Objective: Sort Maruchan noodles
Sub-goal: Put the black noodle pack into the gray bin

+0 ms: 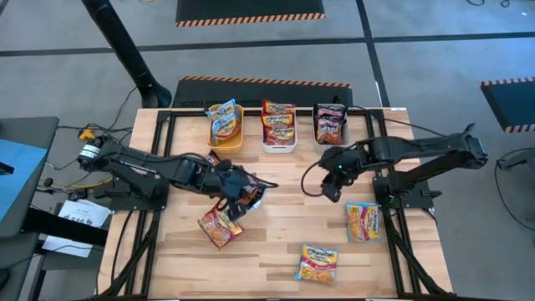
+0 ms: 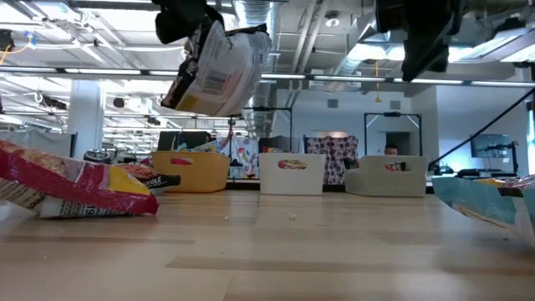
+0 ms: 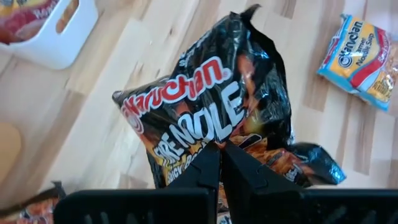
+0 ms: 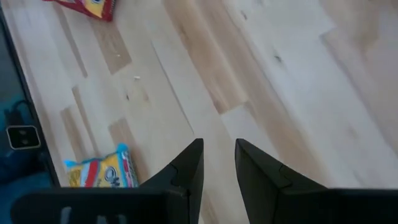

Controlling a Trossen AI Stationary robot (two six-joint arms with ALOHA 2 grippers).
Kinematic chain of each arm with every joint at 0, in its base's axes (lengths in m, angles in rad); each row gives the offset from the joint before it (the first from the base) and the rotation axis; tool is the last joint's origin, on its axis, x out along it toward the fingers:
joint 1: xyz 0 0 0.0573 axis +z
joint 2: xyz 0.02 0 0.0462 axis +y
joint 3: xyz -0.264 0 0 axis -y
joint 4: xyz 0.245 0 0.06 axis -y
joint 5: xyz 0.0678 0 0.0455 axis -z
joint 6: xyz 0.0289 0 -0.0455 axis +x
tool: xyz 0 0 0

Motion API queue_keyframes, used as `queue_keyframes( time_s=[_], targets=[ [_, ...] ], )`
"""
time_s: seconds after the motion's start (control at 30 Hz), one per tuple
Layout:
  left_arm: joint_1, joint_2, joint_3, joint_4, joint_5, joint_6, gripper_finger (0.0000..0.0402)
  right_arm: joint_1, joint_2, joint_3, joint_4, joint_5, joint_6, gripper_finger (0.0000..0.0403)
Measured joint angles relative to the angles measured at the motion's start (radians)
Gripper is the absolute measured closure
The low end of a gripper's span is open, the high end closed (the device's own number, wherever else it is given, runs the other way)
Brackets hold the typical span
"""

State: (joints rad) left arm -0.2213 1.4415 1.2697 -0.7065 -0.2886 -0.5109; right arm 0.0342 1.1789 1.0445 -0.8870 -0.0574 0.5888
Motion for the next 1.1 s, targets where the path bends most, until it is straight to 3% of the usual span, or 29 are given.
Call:
queue_keyframes(
  time_s=[0.53, 0.87, 1.1],
  targets=[
    [0.031, 0.000, 0.000, 0.029, 0.000, 0.056, 0.0401, 0.106, -0.009, -0.297, 0.601, 0.001, 0.271, 0.0285],
    [0.030, 0.000, 0.000, 0.025, 0.001, 0.062, 0.0401, 0.083, 0.022, -0.319, 0.837, 0.006, 0.296, 0.0281],
    [0.031, 0.000, 0.000, 0.025, -0.017, 0.072, 0.0401, 0.024, 0.021, -0.318, 0.927, 0.006, 0.279, 0.0237]
  ],
)
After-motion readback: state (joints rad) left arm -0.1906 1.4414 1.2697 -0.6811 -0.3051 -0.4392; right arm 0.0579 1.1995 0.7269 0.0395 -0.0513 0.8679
